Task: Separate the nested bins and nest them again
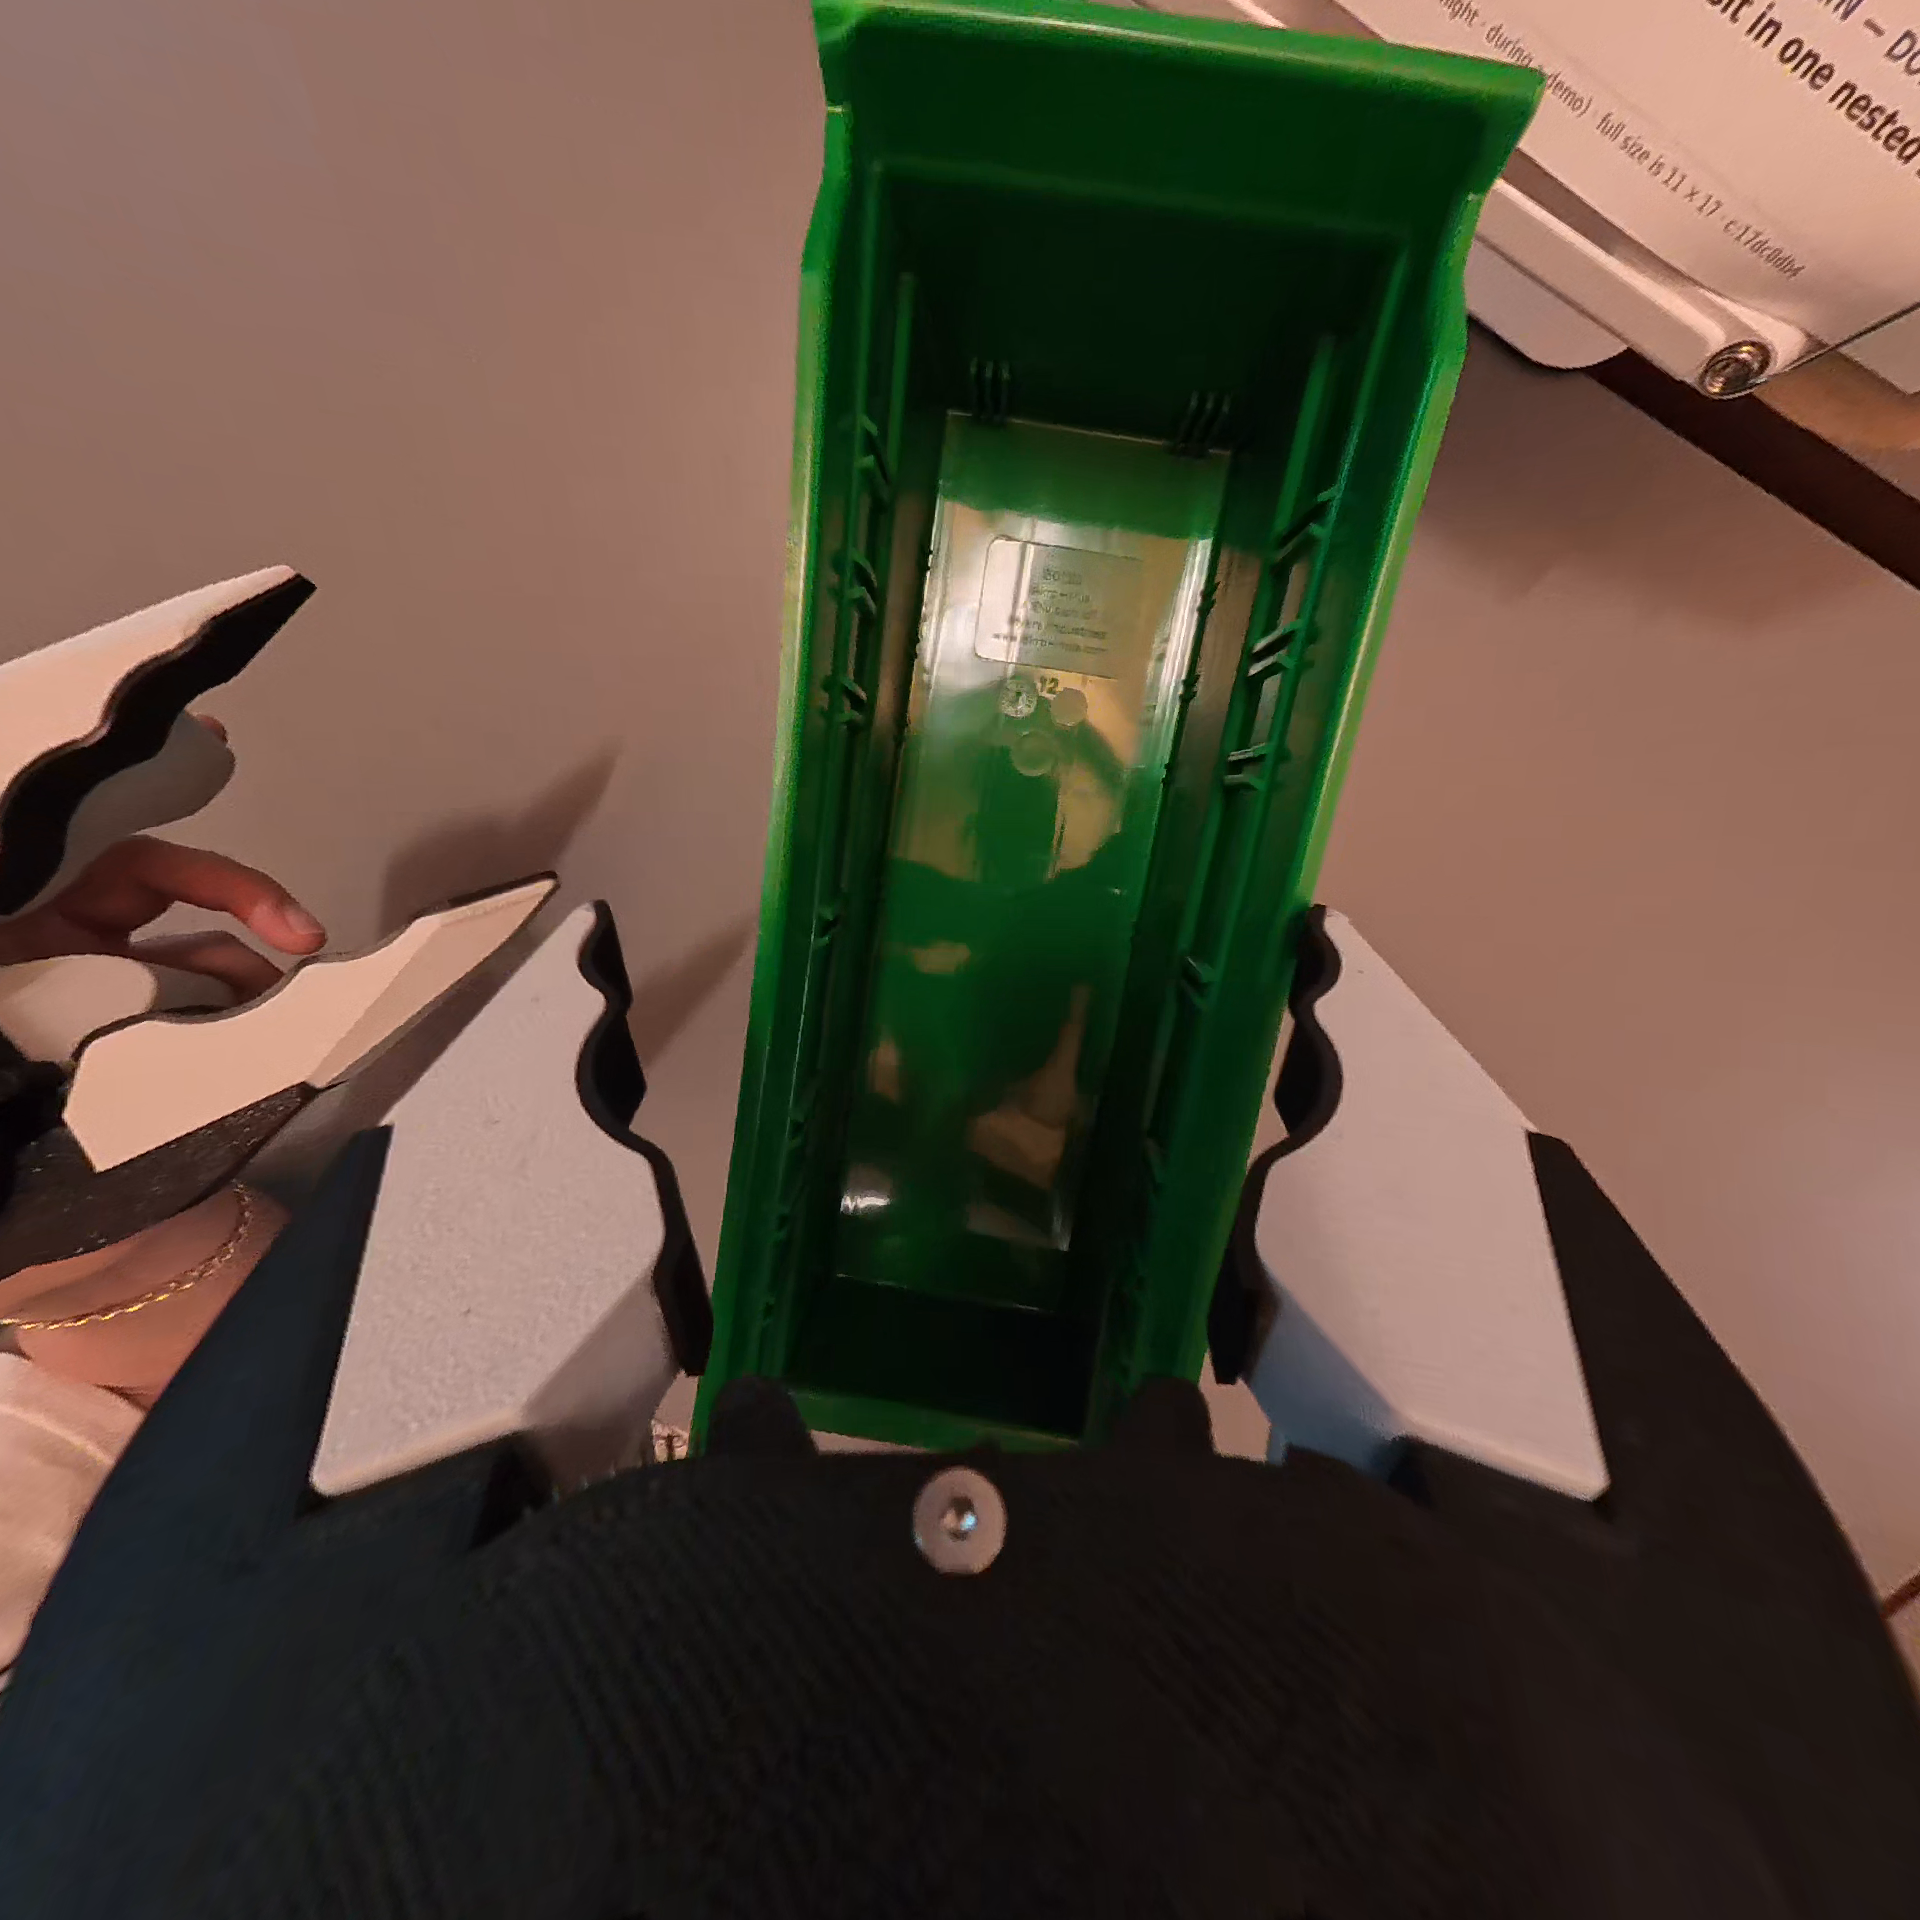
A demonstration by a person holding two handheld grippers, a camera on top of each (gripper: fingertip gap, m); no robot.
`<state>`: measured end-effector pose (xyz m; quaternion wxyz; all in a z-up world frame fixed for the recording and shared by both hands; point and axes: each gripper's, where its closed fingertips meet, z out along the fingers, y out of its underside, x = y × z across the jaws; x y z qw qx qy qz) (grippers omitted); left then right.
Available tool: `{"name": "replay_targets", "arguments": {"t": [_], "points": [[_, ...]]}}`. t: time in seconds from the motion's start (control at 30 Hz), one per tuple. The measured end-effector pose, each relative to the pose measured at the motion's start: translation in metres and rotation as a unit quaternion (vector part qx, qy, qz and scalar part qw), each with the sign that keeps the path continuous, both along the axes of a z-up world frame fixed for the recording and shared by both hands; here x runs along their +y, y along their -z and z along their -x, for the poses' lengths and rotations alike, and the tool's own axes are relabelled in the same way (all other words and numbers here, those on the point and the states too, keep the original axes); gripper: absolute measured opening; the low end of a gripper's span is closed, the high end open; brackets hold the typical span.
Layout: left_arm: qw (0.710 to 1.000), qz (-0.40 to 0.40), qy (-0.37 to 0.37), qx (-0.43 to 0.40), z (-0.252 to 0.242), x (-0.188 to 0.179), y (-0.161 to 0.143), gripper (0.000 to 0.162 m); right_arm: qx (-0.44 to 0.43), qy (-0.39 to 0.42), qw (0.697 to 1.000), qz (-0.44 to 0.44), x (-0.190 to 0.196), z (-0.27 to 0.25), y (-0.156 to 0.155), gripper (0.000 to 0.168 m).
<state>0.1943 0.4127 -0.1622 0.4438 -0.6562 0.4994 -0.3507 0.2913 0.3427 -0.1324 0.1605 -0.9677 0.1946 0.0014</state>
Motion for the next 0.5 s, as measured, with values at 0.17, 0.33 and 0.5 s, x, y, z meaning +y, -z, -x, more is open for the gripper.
{"name": "replay_targets", "arguments": {"t": [0.17, 0.33, 0.5], "points": [[1.000, 0.003, 0.000, -0.004, 0.001, 0.001, -0.002, 0.077, -0.004, 0.006, 1.000, 0.008, -0.002, -0.003, 0.006, 0.124], [1.000, 0.003, 0.001, -0.005, 0.001, 0.000, -0.002, 0.077, -0.008, 0.010, 1.000, 0.014, -0.004, -0.006, 0.010, 0.120], [1.000, 0.002, 0.001, -0.003, 0.000, 0.000, -0.001, 0.077, -0.009, 0.010, 1.000, 0.018, -0.004, -0.008, 0.014, 0.119]]}}
